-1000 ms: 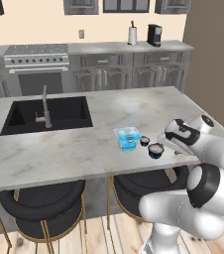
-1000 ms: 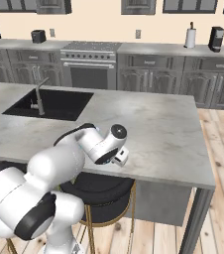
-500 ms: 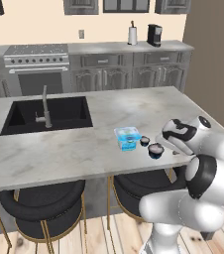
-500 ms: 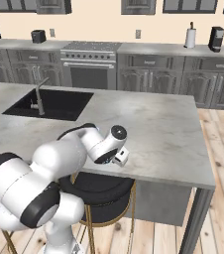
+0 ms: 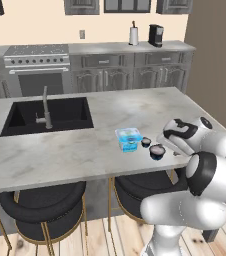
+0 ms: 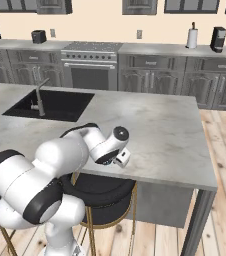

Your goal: Stack the yogurt containers by placing the smaller containers on top of the larger containers.

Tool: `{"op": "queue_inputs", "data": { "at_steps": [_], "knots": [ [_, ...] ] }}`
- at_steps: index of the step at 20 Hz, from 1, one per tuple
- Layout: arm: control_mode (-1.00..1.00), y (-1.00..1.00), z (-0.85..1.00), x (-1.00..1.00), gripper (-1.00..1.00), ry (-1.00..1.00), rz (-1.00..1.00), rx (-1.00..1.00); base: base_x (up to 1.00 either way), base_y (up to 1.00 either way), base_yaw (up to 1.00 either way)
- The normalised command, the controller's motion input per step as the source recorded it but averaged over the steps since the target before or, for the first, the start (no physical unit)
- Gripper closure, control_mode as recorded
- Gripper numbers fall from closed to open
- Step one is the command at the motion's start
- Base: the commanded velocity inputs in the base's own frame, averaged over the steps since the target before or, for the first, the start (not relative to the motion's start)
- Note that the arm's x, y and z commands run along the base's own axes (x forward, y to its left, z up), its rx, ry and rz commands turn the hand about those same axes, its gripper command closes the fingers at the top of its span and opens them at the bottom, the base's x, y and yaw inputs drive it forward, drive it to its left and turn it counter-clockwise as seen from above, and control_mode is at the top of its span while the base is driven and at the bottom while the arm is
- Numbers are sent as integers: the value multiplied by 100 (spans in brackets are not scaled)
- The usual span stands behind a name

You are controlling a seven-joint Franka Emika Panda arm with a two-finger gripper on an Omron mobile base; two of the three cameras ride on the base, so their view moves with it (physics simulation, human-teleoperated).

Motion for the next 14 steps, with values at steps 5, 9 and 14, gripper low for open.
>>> {"op": "queue_inputs", "data": {
  "at_steps": [5,9,14],
  "knots": [
    [-100,0,0,0,-100,0,-2,2,0,0,0],
    [-100,0,-1,4,-100,0,-2,0,0,0,0],
    [-100,0,-11,11,-100,0,-1,0,0,0,0]
  ]
}}
